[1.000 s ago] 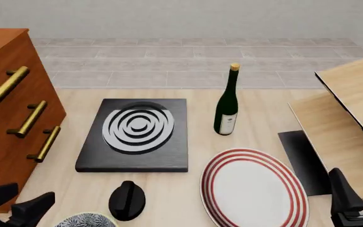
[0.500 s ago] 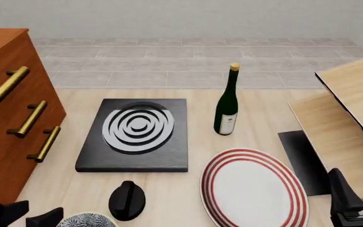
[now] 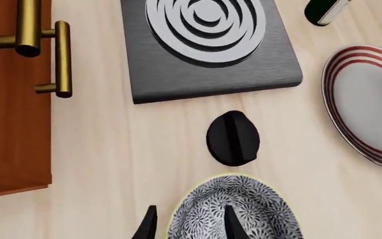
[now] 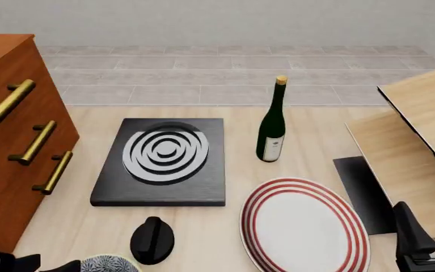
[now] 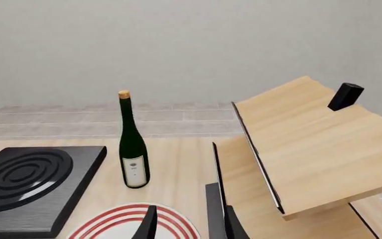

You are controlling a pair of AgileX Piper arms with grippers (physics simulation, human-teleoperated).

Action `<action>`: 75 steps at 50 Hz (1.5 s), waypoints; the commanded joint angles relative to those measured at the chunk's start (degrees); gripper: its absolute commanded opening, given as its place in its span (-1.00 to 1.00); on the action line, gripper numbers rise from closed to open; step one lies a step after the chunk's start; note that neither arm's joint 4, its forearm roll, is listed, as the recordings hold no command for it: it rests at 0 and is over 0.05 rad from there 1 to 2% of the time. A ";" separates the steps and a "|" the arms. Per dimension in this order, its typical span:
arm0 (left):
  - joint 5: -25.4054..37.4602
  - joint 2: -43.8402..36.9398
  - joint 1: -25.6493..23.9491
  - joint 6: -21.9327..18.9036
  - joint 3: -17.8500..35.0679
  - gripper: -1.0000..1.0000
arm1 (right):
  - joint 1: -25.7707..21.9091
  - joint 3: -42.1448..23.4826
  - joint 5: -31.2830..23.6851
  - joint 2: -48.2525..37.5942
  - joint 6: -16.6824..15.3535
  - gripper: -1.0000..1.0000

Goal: Put the bowl on the top of the cabinet.

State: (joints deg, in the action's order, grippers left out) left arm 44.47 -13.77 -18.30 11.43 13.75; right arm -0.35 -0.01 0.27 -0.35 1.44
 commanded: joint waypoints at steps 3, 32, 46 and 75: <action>-1.15 0.46 0.48 1.14 -3.04 1.00 | 0.01 0.00 0.08 -0.07 0.01 1.00; -7.02 -2.24 0.13 3.69 -9.10 1.00 | 0.23 0.00 0.35 -0.37 0.26 1.00; -8.58 -2.63 -0.28 4.90 -11.49 1.00 | 0.20 0.00 0.19 -0.26 0.22 1.00; -8.94 -2.18 -2.59 8.61 -13.73 1.00 | 0.29 -0.02 0.97 -1.01 0.23 1.00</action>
State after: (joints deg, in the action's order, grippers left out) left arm 34.84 -16.70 -19.65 18.26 1.02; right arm -0.11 -0.02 0.76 -0.89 1.66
